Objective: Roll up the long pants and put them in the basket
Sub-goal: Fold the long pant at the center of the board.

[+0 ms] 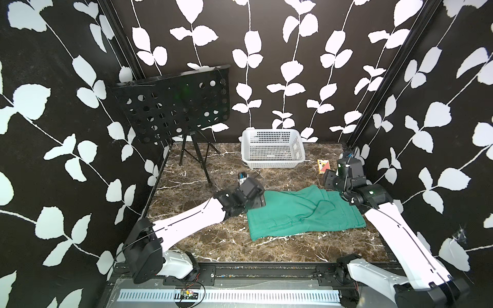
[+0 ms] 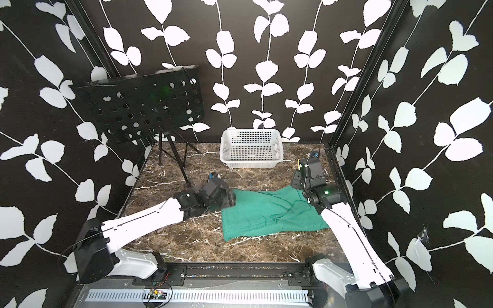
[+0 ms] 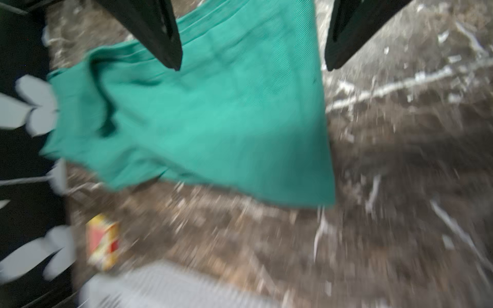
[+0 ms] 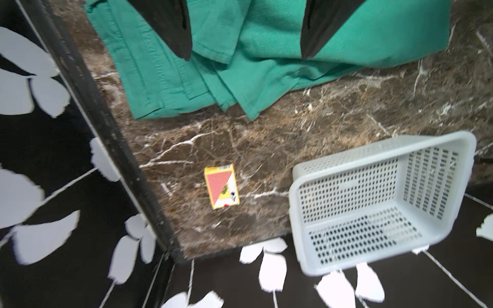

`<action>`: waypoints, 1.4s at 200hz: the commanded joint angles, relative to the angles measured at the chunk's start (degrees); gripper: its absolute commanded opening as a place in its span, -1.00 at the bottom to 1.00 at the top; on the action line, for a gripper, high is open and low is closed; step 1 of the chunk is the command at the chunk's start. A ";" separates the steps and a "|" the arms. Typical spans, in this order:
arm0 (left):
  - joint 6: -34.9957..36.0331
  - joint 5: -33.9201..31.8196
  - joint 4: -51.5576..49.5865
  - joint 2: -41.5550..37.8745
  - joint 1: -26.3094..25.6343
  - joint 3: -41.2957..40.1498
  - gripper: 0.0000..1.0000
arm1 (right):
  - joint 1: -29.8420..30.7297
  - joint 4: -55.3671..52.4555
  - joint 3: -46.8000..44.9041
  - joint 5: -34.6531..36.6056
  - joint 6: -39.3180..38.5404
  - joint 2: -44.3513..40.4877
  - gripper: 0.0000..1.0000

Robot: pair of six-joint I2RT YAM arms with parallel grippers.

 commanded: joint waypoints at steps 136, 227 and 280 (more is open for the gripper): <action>-8.08 4.39 4.82 8.42 5.45 -11.24 -1.00 | -0.38 2.51 -3.91 -7.31 1.10 1.94 0.47; 3.13 -7.63 -16.13 -14.17 25.79 -13.99 -0.66 | 5.76 11.40 -0.90 -28.36 4.11 20.95 0.71; 9.63 -2.35 -12.93 -21.86 26.20 -10.13 0.59 | 6.16 17.57 0.34 -36.60 3.64 33.70 0.67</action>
